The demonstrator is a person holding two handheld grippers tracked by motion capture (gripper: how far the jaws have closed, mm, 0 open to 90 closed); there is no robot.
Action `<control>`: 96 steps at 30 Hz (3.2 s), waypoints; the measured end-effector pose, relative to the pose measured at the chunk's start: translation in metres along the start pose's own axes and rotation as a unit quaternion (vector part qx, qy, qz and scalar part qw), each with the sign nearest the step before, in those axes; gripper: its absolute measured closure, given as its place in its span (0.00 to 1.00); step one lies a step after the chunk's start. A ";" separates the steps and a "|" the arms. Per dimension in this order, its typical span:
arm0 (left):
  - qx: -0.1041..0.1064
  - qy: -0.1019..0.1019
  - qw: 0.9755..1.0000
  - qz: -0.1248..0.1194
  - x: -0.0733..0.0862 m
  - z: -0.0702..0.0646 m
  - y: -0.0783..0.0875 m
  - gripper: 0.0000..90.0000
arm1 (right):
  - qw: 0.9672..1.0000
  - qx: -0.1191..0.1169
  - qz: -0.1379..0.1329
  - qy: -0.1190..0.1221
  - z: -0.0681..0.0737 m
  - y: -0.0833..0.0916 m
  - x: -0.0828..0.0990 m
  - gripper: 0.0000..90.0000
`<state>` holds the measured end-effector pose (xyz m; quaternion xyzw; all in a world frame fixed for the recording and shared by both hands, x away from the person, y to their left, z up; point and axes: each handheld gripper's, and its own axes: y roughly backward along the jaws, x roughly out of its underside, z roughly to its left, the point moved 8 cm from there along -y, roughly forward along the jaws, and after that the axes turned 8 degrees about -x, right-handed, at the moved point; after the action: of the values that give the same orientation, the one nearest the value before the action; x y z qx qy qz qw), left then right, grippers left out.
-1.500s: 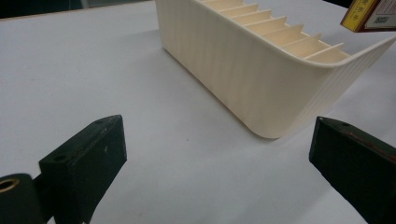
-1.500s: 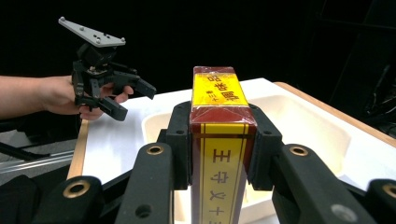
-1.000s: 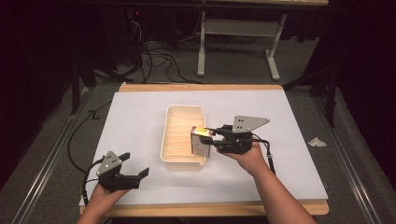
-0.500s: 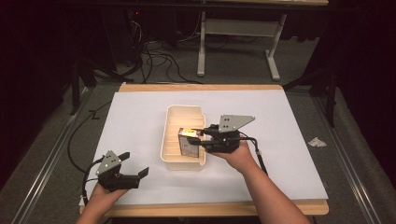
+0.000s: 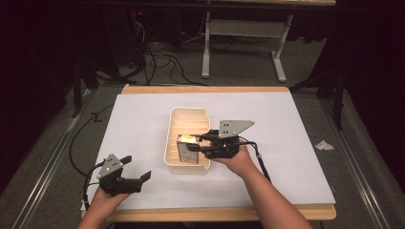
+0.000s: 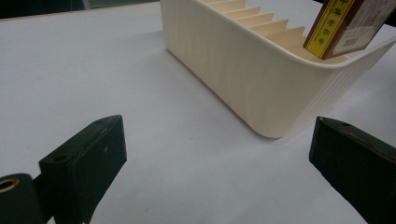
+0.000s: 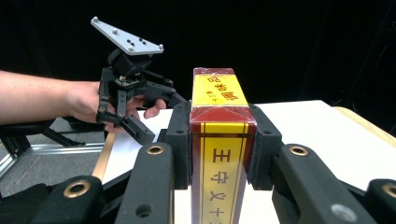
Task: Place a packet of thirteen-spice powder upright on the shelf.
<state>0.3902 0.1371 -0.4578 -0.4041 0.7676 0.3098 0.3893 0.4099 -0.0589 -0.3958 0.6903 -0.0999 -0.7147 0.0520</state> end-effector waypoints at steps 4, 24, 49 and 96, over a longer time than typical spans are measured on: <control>0.000 0.000 1.000 0.000 0.000 0.000 0.000 0.05 | 1.000 -0.004 -0.002 -0.003 -0.001 0.001 0.002 0.76; 0.004 -0.003 1.000 0.008 0.004 -0.002 0.000 0.05 | 1.000 -0.016 -0.001 -0.017 0.001 -0.003 0.008 0.76; 0.008 -0.002 1.000 0.006 0.003 -0.003 0.002 0.05 | 0.999 0.002 0.047 -0.015 0.004 -0.023 0.037 0.76; 0.011 -0.006 1.000 0.009 0.004 -0.005 0.002 0.05 | 0.997 0.031 0.073 -0.017 0.005 -0.021 0.060 0.76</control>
<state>0.3850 0.1323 -0.4583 -0.3907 0.7727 0.3069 0.3952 0.4037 -0.0510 -0.4592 0.6706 -0.1725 -0.7170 0.0808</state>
